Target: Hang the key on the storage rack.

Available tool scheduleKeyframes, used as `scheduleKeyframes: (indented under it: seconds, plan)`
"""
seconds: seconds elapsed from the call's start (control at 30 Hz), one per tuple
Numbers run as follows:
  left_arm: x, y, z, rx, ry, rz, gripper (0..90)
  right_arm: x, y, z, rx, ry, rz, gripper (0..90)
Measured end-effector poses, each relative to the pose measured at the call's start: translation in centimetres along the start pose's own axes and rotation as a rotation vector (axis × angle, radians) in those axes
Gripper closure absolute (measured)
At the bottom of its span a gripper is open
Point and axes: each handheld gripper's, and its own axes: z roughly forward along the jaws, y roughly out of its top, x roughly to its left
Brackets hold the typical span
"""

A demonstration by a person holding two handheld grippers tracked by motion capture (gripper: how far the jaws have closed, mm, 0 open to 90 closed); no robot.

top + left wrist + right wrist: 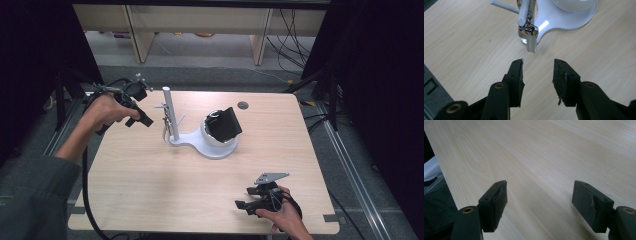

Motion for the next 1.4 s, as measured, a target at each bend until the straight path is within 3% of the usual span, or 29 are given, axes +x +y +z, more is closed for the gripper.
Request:
scheduleKeyframes:
  seconds: [0.07,0.1,0.23,0.33,0.47,0.63,0.7,0.73,0.8,1.0,1.03,1.07,1.1,1.13,1.23,1.33,1.37,1.4]
  plan:
    - [0.3,-0.7,0.2,-0.024,0.001,-0.040,57.6,-0.1,0.0,0.0,-0.002,0.000,-0.003,29.1]
    - [0.6,-1.0,0.2,-0.025,-0.004,-0.033,57.7,0.1,0.0,-0.1,0.003,0.008,0.018,29.1]
    - [0.9,-2.4,0.4,-0.034,-0.003,-0.039,55.5,-0.2,0.0,-0.1,-0.014,-0.005,-0.004,29.0]
    - [0.9,-3.3,0.5,-0.049,-0.006,-0.048,52.9,0.0,0.0,-0.2,-0.011,-0.003,0.014,29.1]
    - [0.6,-4.5,0.7,-0.050,-0.020,-0.045,50.0,-0.1,0.0,-0.1,-0.008,-0.006,0.001,29.0]
    - [-0.7,-5.7,1.2,-0.062,-0.026,-0.048,43.0,-0.1,0.0,-0.1,-0.010,-0.006,0.013,29.0]
    - [-1.4,-6.1,1.4,-0.067,-0.046,-0.035,41.3,-0.2,0.0,-0.1,-0.015,-0.003,0.005,29.0]
    - [-1.8,-6.3,1.5,-0.077,-0.049,-0.031,40.6,-0.1,0.0,-0.1,-0.002,-0.003,0.024,29.0]
    - [-2.4,-6.8,1.7,-0.092,-0.054,-0.029,38.9,-0.3,0.0,0.0,-0.012,-0.010,0.008,29.0]
    - [-3.4,-8.2,2.7,-0.106,-0.090,-0.019,33.7,0.1,0.0,0.1,-0.013,-0.006,0.030,29.0]
    - [-3.6,-8.5,2.9,-0.120,-0.095,-0.027,32.7,-0.1,0.1,0.0,-0.003,-0.010,0.007,28.9]
    - [-3.9,-8.7,3.1,-0.118,-0.099,-0.020,32.6,0.1,0.1,-0.1,-0.001,-0.007,0.024,28.9]
    - [-4.1,-8.9,3.2,-0.123,-0.097,-0.008,32.2,0.1,0.0,0.2,-0.032,-0.001,0.035,28.9]
    - [-4.3,-9.2,3.4,-0.131,-0.093,-0.006,31.3,-0.1,0.0,0.1,-0.028,-0.004,0.011,28.9]
    - [-5.0,-9.8,3.9,-0.145,-0.091,0.001,28.8,0.0,0.1,-0.1,-0.006,-0.014,0.034,28.8]
    - [-5.8,-10.3,4.3,-0.168,-0.101,-0.003,27.8,-0.1,0.0,0.0,-0.018,-0.018,0.014,28.8]
    - [-6.0,-10.5,4.5,-0.169,-0.102,-0.004,27.5,0.1,0.0,0.1,-0.026,-0.011,0.035,28.8]
    - [-6.3,-10.7,4.7,-0.176,-0.104,-0.007,26.8,0.0,0.1,0.0,-0.014,-0.019,0.010,28.7]
